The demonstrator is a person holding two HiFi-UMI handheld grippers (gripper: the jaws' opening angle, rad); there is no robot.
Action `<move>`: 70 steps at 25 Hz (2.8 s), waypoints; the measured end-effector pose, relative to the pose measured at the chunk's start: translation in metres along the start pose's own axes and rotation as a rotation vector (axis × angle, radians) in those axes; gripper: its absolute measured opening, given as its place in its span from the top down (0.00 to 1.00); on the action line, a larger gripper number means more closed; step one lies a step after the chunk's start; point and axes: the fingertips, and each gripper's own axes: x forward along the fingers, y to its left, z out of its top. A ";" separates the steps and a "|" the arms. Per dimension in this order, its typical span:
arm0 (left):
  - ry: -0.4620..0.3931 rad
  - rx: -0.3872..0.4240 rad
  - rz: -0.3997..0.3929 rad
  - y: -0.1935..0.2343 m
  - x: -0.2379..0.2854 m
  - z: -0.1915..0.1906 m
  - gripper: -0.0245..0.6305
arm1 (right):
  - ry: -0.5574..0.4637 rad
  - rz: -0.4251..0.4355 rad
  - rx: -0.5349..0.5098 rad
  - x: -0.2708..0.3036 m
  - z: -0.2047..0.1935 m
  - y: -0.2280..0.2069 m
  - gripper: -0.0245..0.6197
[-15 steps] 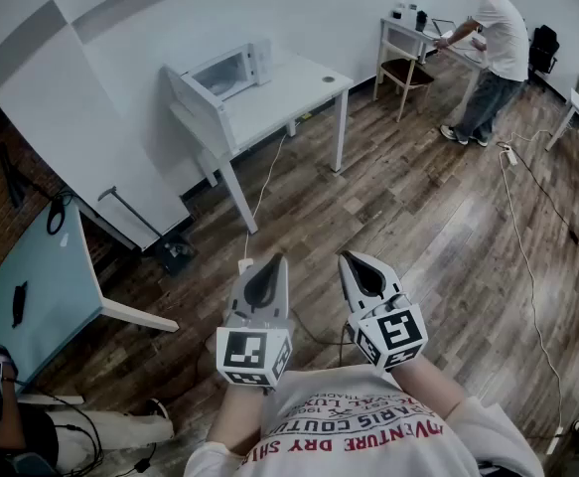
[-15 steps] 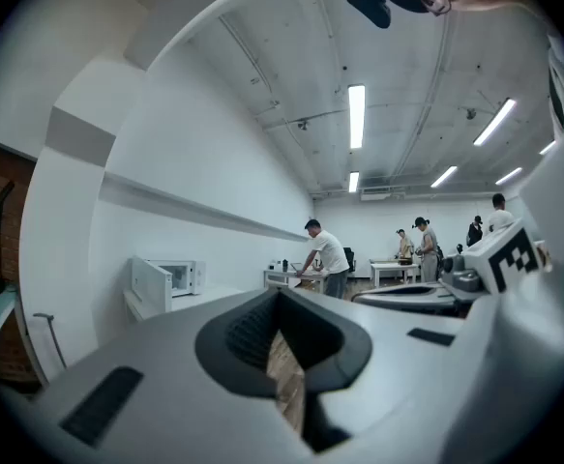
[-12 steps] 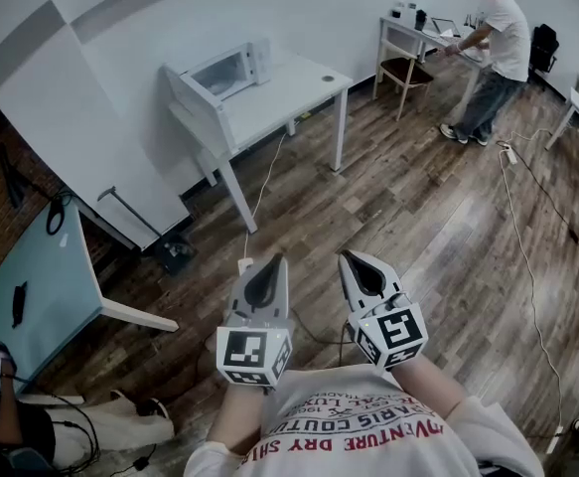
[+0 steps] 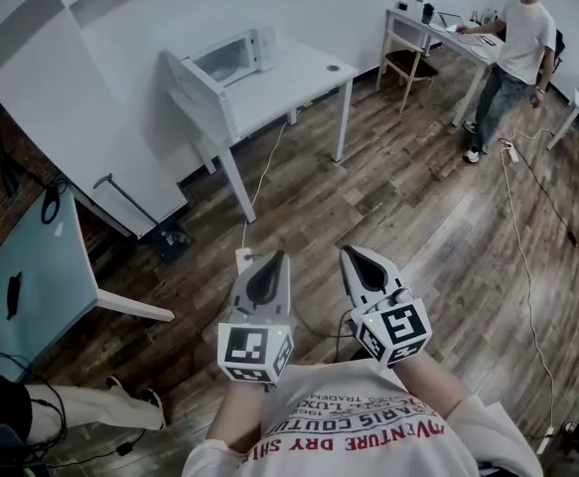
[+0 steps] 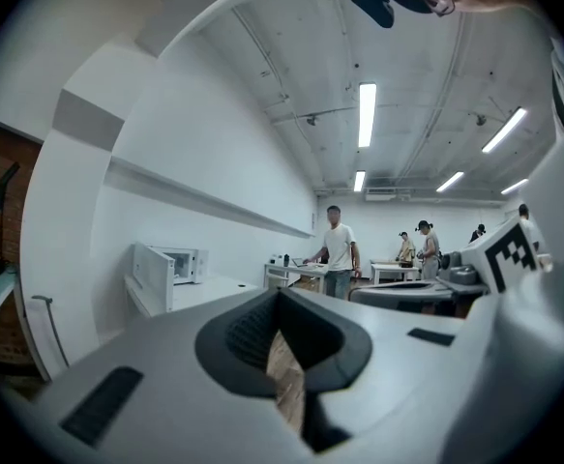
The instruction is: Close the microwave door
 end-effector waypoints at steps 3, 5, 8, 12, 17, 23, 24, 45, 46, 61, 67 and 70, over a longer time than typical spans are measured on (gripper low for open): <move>0.018 -0.013 0.005 0.004 0.005 -0.009 0.96 | 0.015 0.003 -0.001 0.008 -0.006 -0.004 0.95; 0.033 -0.021 0.015 0.009 0.010 -0.016 0.96 | 0.023 0.012 0.008 0.016 -0.009 -0.008 0.95; 0.049 -0.030 0.036 0.017 0.024 -0.023 0.96 | 0.034 0.034 0.017 0.033 -0.014 -0.018 0.95; 0.058 -0.036 0.084 0.029 0.059 -0.021 0.96 | 0.048 0.087 0.021 0.065 -0.015 -0.041 0.95; 0.068 -0.048 0.168 0.044 0.118 -0.018 0.96 | 0.064 0.180 0.030 0.120 -0.010 -0.084 0.95; 0.065 -0.091 0.283 0.060 0.199 -0.011 0.96 | 0.084 0.292 0.019 0.185 0.003 -0.149 0.95; 0.061 -0.101 0.304 0.062 0.214 -0.009 0.96 | 0.089 0.311 0.018 0.195 0.005 -0.160 0.95; 0.080 -0.149 0.442 0.129 0.368 -0.007 0.96 | 0.149 0.408 0.062 0.346 0.007 -0.269 0.95; 0.080 -0.149 0.435 0.138 0.377 -0.008 0.96 | 0.148 0.405 0.061 0.358 0.007 -0.271 0.95; 0.071 -0.116 0.296 0.325 0.534 0.023 0.96 | 0.146 0.312 0.037 0.596 0.031 -0.288 0.95; 0.083 -0.123 0.293 0.381 0.580 0.025 0.96 | 0.137 0.310 0.020 0.672 0.041 -0.291 0.95; 0.094 -0.118 0.311 0.401 0.600 0.023 0.96 | 0.142 0.325 0.016 0.703 0.042 -0.297 0.95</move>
